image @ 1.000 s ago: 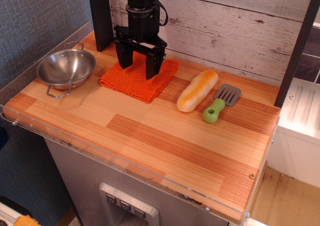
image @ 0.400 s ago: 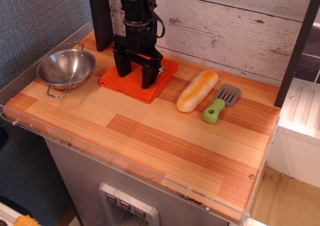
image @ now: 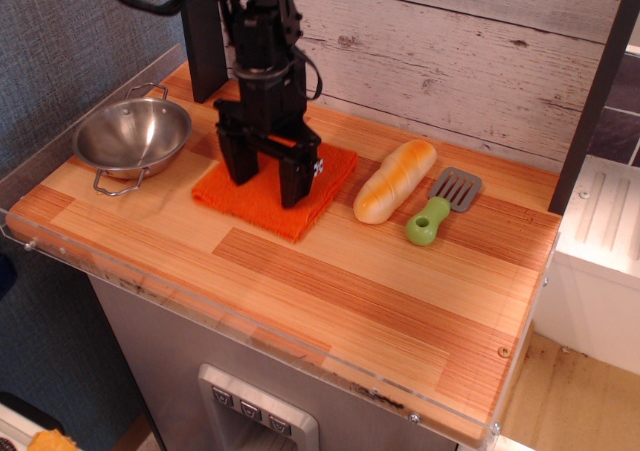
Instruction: Place the orange towel at the front edge of the table
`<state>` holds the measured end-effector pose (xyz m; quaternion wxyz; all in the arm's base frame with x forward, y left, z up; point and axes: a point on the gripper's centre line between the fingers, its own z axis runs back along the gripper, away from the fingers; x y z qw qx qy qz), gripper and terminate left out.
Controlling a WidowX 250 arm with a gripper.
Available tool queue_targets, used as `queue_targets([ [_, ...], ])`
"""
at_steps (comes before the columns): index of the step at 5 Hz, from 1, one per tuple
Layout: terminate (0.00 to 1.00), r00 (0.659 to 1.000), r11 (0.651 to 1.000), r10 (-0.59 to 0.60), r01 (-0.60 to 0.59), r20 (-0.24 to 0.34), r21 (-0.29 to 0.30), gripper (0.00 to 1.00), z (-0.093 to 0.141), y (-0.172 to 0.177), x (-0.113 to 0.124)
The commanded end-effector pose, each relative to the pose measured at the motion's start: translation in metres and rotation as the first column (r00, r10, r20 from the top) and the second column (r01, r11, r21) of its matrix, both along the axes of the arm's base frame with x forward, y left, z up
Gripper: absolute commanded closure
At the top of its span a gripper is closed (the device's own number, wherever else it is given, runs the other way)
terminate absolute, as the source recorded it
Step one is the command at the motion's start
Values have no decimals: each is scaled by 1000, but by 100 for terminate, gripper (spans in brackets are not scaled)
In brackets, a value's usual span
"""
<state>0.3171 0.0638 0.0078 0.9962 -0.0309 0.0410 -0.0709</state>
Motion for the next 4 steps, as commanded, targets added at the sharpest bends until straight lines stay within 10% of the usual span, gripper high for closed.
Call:
queue_targets([
  [1, 0, 998, 998, 56, -56, -32, 6, 0, 15, -4, -57],
  [4, 0, 997, 1000, 12, -10, 75, -21, 0, 44, -12, -41],
])
